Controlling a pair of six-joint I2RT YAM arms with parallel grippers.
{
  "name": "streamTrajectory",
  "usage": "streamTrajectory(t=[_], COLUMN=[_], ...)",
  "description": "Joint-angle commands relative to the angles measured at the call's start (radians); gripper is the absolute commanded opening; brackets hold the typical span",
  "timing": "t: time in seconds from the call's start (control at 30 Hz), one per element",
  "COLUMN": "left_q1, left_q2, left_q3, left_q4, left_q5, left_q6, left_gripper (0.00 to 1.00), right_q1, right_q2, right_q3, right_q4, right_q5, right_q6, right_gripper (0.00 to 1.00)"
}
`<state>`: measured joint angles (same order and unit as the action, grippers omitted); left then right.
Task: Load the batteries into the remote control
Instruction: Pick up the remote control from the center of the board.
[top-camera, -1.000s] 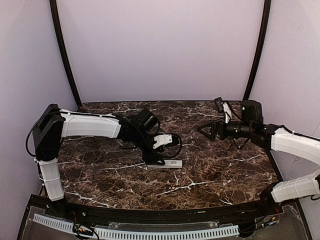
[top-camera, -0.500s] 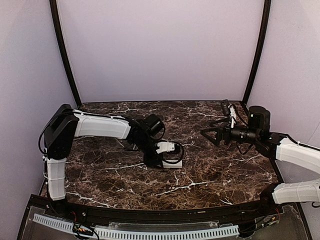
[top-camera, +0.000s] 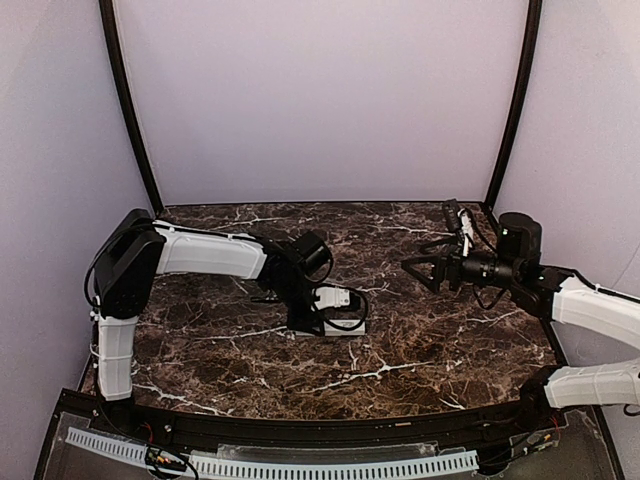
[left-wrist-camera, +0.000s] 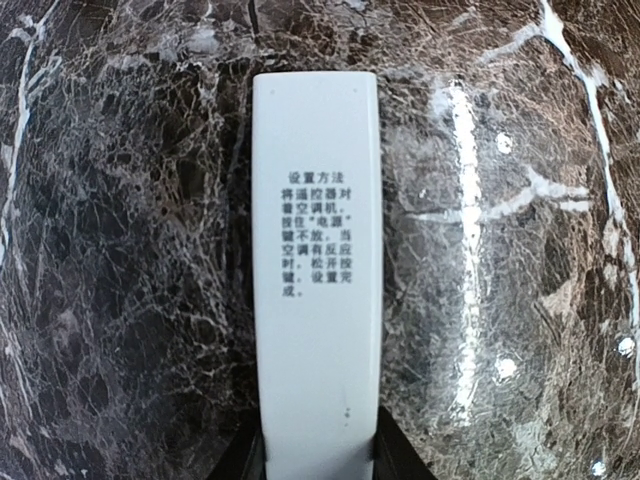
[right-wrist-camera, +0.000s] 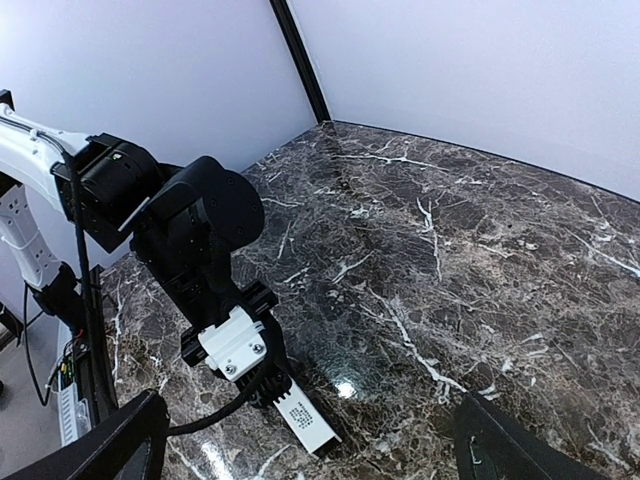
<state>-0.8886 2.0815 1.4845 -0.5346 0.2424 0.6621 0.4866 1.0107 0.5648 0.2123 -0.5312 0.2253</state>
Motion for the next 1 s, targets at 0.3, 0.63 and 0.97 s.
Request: streamTrajectory(t=[0.3,0.63,0.97], left_q1=[0.016,0.064,0.065], left_q2=[-0.097,-0.329,-0.405], left_q3=[0.035,-0.122,-0.202], left_q4=[0.031,0.402,0.678], left_q5=[0.146,0.449,0.578], left_q6=[-0.082,-0.277,-0.454], left_gripper=[0.19,0.19,0.19], right_q1=[-0.049,-0.049,0.013], right_q2=[-0.013,-0.042,0.070], right_q3=[0.000,0.000,0.084], right_q4=[-0.001,0.179,0.310], right_q5=[-0.095,-0.260,-0.385], right_q6=[0.011,-0.019,0.028], right_gripper=[0.99,0.94,0.84])
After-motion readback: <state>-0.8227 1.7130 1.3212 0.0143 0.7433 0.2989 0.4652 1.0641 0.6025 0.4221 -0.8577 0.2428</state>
